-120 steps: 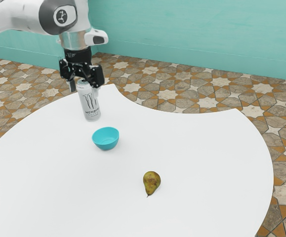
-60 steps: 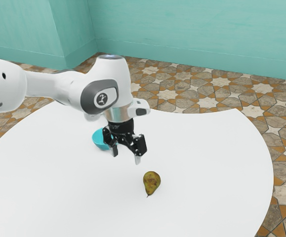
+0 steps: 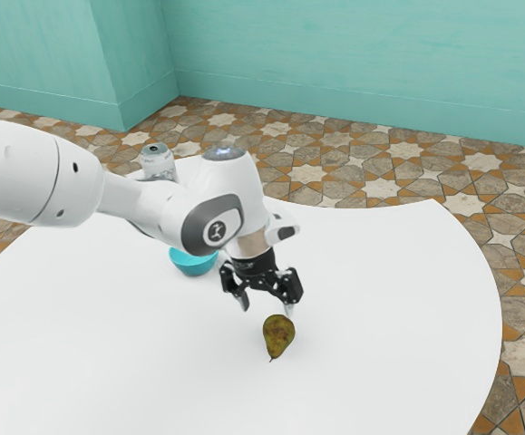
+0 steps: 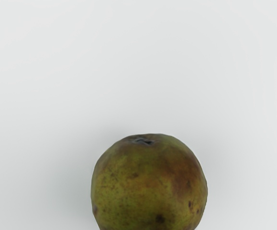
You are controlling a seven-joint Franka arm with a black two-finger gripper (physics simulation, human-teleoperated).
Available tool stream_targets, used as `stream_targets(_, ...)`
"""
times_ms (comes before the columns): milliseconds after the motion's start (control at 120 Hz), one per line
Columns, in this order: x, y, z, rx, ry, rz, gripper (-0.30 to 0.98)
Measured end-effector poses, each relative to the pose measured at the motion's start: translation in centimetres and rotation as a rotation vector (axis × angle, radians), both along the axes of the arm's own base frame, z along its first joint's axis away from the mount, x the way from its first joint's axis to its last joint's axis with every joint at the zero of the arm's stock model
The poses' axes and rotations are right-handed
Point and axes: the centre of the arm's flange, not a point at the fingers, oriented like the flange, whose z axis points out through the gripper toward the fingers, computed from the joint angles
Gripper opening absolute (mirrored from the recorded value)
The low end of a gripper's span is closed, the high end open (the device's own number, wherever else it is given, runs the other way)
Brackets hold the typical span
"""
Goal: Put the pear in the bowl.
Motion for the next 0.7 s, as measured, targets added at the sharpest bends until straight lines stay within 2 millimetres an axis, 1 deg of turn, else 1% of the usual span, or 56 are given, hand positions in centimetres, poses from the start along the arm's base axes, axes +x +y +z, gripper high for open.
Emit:
stream_targets(117,0.5,-0.1,-2.2,-0.002,-0.014,0.013,0.69)
stream_targets(175,0.6,-0.3,-3.0,-0.005,-0.025,0.015,0.69)
stream_targets(392,1.1,-0.6,-4.7,-0.008,-0.044,0.021,0.69)
stream_targets(475,1.0,-0.9,-5.7,-0.009,-0.034,0.021,0.69)
stream_targets(617,1.5,-1.0,-6.6,-0.016,-0.03,0.032,0.69)
stream_targets(700,1.6,-1.0,-6.7,-0.018,-0.031,0.037,0.66)
